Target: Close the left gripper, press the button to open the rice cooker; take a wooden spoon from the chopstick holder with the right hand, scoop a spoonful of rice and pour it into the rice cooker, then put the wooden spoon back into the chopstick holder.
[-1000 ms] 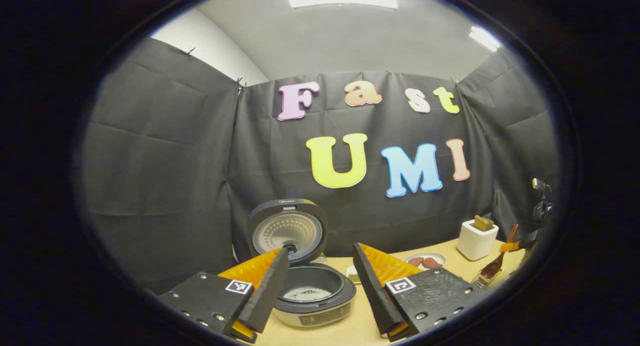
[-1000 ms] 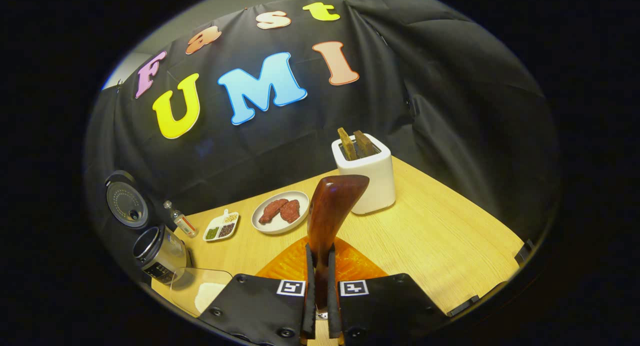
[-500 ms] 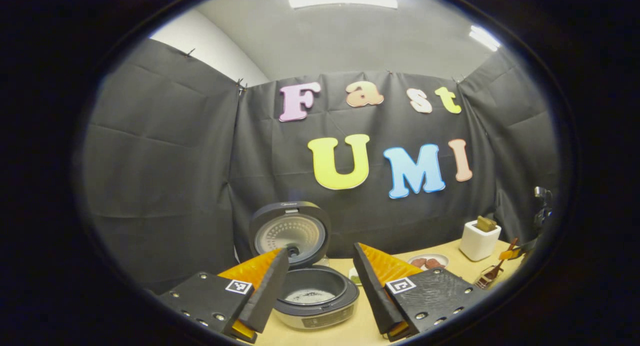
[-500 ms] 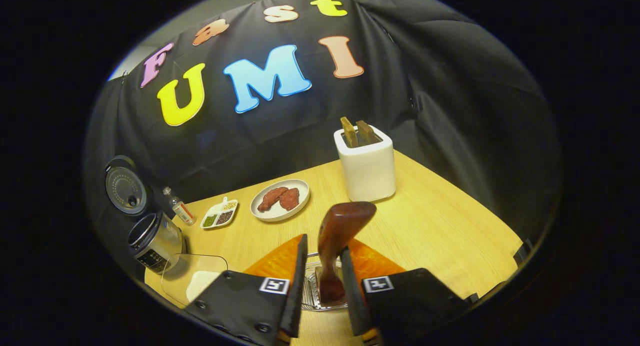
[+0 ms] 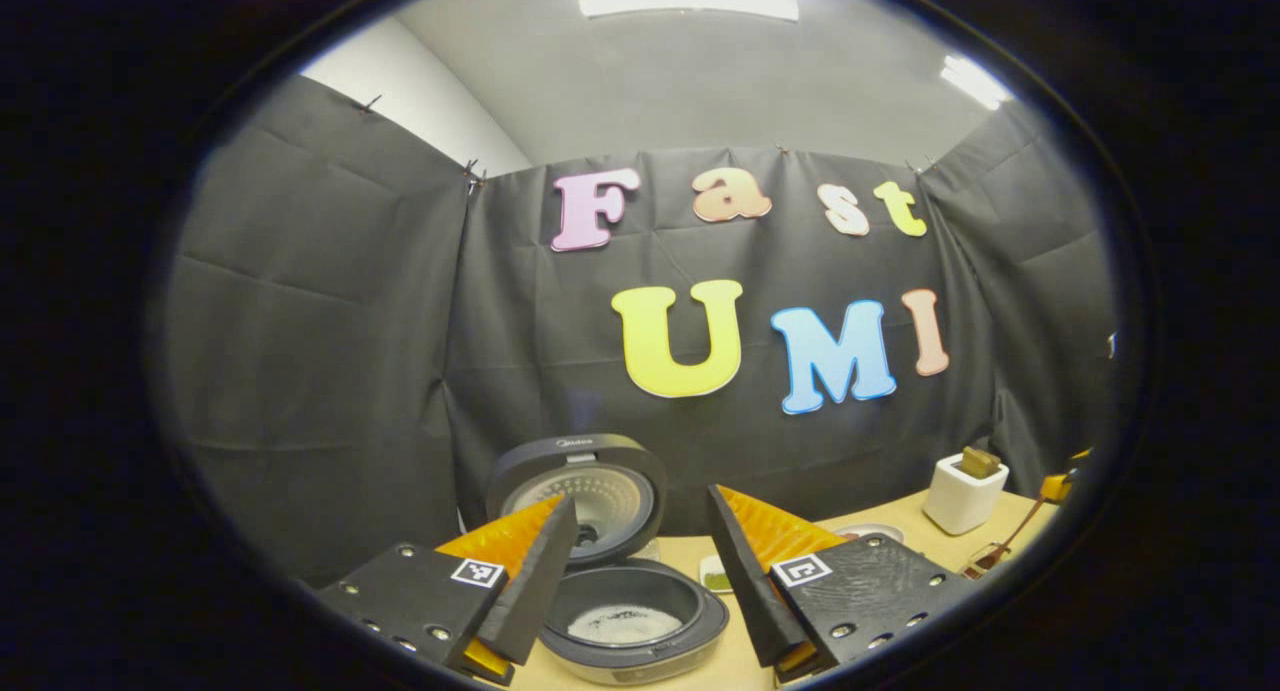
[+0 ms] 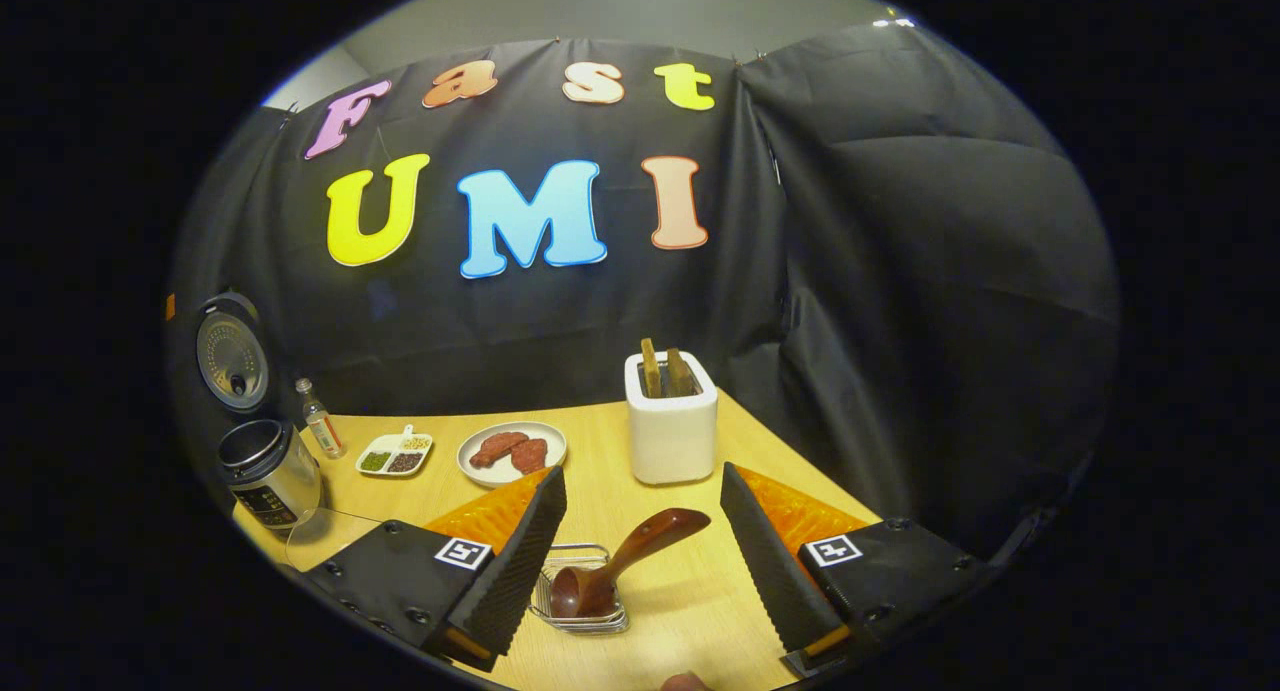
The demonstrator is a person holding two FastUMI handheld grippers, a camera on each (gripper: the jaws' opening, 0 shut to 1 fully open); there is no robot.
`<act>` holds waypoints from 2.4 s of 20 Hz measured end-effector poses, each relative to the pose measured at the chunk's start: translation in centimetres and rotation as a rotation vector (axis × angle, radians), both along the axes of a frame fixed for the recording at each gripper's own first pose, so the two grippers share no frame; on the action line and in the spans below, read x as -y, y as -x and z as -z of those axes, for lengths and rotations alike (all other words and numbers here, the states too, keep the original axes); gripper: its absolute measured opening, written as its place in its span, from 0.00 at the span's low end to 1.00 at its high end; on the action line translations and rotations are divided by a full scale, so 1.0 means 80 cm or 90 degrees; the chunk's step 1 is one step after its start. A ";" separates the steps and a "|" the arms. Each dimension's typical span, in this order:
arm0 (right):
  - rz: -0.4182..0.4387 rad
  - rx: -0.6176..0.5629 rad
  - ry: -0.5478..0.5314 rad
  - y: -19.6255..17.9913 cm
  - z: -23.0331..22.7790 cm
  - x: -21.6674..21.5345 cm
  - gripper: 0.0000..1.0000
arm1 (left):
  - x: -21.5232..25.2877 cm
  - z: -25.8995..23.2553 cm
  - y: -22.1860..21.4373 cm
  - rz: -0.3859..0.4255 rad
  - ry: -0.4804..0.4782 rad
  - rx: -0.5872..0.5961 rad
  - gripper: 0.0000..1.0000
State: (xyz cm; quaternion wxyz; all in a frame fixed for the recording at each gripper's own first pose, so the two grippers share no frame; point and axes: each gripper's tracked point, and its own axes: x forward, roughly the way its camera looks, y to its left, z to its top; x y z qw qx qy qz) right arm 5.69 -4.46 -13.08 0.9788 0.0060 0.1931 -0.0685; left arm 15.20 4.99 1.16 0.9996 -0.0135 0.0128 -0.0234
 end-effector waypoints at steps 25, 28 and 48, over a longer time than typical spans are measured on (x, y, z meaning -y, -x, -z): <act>0.081 0.022 0.035 0.038 -0.030 -0.047 0.98 | -0.110 0.069 -0.301 -0.028 0.030 -0.088 0.82; 0.069 0.025 0.037 0.036 -0.034 -0.046 0.98 | -0.102 0.069 -0.290 -0.029 0.030 -0.088 0.83; -0.015 0.031 0.011 0.050 -0.046 -0.027 0.98 | -0.030 0.127 -0.134 -0.006 0.036 -0.127 0.85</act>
